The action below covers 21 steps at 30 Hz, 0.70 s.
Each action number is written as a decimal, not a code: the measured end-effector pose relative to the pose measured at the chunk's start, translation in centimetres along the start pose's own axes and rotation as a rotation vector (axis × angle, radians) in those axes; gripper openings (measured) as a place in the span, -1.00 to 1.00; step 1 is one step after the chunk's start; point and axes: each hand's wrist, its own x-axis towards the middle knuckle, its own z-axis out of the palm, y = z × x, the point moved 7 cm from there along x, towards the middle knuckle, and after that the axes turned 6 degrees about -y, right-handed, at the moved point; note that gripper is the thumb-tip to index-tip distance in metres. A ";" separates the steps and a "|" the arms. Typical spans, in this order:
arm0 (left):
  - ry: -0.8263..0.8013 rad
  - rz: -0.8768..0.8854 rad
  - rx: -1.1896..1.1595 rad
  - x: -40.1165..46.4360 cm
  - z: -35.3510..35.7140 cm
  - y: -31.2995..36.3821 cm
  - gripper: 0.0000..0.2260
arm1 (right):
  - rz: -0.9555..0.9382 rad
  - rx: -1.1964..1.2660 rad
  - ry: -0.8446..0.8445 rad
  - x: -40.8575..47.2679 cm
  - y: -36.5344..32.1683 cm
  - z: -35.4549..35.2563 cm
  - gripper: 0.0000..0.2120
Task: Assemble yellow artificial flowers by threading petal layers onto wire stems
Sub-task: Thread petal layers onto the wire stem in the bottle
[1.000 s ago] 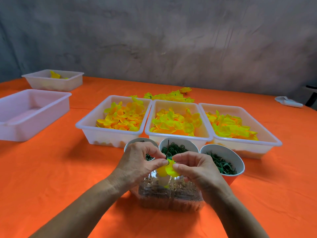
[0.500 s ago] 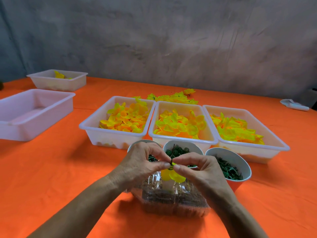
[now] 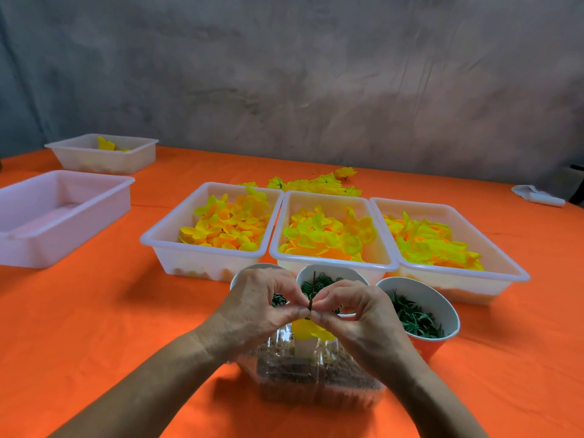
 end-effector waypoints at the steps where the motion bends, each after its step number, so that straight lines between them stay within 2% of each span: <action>1: 0.005 -0.004 0.004 0.0 0.0 0.0 -0.92 | 0.002 -0.011 -0.003 0.0 0.0 0.0 -0.77; 5: 0.026 -0.037 -0.009 -0.1 -0.1 -0.1 -0.92 | 0.019 0.007 0.005 -0.1 0.1 0.0 -0.81; 11: -0.017 -0.093 -0.074 0.0 -0.2 -0.3 -0.95 | 0.028 0.185 0.015 -0.4 0.5 0.1 -0.85; 21: -0.084 -0.109 -0.146 0.3 0.2 -0.8 -0.92 | 0.126 0.220 0.050 -0.4 1.6 -0.4 -0.85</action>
